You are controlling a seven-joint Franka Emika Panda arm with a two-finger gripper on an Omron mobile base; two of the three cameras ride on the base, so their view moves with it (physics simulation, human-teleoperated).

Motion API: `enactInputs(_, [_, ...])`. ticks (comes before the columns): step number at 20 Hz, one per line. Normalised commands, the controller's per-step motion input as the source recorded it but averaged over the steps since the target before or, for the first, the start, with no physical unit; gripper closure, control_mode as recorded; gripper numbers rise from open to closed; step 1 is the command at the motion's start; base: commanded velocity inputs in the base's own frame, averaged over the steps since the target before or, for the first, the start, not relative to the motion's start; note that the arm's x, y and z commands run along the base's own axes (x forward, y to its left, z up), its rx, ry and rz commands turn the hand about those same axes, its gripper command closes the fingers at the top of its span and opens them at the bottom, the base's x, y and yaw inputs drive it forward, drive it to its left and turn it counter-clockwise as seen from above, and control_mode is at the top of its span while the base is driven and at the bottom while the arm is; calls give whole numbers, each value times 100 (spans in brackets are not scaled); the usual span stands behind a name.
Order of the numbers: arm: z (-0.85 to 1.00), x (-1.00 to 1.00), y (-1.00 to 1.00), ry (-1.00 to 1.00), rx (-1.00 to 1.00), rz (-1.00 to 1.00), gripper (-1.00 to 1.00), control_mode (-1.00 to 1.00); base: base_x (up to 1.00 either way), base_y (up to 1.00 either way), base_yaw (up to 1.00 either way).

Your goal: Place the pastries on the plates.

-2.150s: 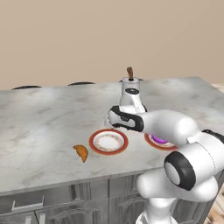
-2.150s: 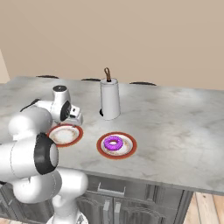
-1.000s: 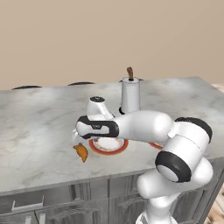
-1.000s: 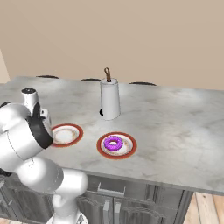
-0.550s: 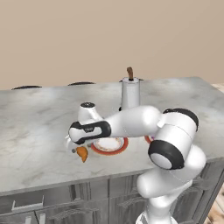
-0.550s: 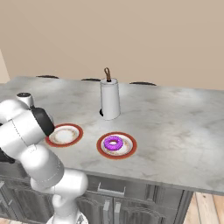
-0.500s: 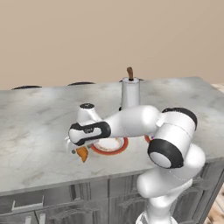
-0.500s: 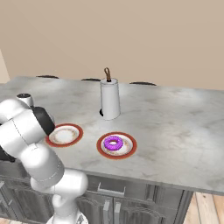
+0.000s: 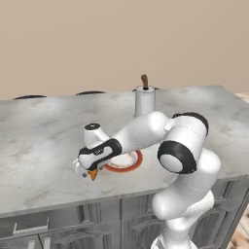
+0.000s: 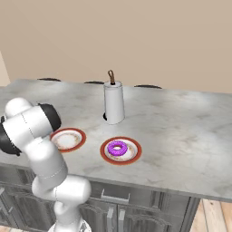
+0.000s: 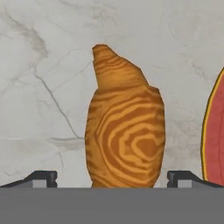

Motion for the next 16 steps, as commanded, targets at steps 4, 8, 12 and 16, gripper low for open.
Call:
enactInputs(4, [-15, 17, 0, 0, -1, 0, -100, -100, 0, 0, 0])
enactInputs(8, [-11, 13, 0, 0, 0, 0, -100, -100, 0, 0, 0])
enactInputs(12, [-4, 0, 0, 3, 0, 0, 100, -100, 0, 0, 0])
enactInputs(16, [5, 0, 0, 1, 0, 1, 100, -100, 0, 0, 0])
